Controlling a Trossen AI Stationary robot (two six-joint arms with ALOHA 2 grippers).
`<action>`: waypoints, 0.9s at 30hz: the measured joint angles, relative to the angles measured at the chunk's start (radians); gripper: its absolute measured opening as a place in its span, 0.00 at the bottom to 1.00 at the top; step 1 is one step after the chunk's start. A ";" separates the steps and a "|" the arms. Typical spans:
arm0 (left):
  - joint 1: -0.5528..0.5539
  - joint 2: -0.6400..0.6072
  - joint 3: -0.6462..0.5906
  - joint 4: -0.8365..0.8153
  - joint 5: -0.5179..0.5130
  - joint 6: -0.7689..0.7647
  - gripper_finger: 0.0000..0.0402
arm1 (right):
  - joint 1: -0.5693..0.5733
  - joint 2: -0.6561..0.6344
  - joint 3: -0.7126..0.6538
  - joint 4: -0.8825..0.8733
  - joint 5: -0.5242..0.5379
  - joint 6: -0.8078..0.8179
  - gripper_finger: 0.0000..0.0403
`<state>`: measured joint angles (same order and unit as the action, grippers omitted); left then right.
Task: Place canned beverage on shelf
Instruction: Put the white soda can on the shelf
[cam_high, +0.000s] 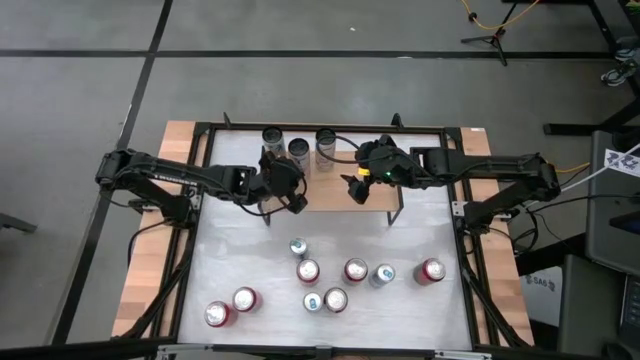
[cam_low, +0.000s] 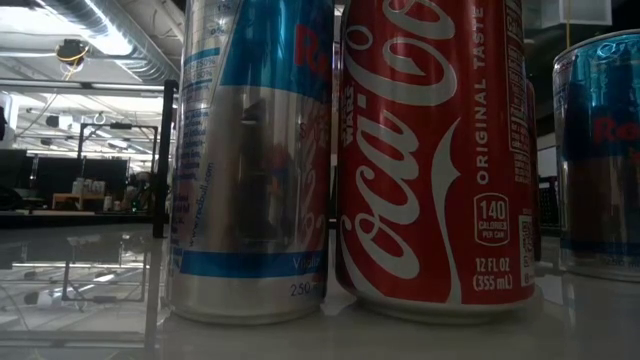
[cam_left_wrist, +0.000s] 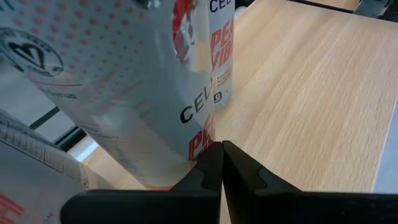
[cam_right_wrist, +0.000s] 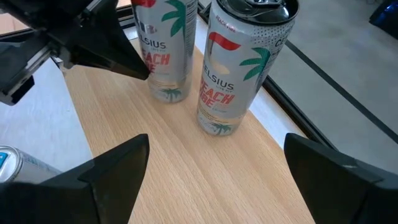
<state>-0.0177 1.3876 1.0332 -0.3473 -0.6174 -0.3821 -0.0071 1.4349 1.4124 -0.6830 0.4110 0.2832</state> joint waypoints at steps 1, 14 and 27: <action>0.000 0.000 0.000 -0.001 0.000 0.000 0.00 | 0.000 0.000 0.000 0.000 0.000 0.000 0.91; 0.055 0.000 0.000 -0.003 0.000 0.000 0.00 | 0.000 0.000 0.000 0.000 0.000 0.000 0.91; 0.051 0.000 0.000 -0.003 0.007 0.000 0.00 | 0.000 0.000 0.000 0.000 0.000 0.000 0.91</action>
<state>0.0329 1.3872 1.0332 -0.3500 -0.6102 -0.3820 -0.0071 1.4353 1.4124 -0.6831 0.4114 0.2832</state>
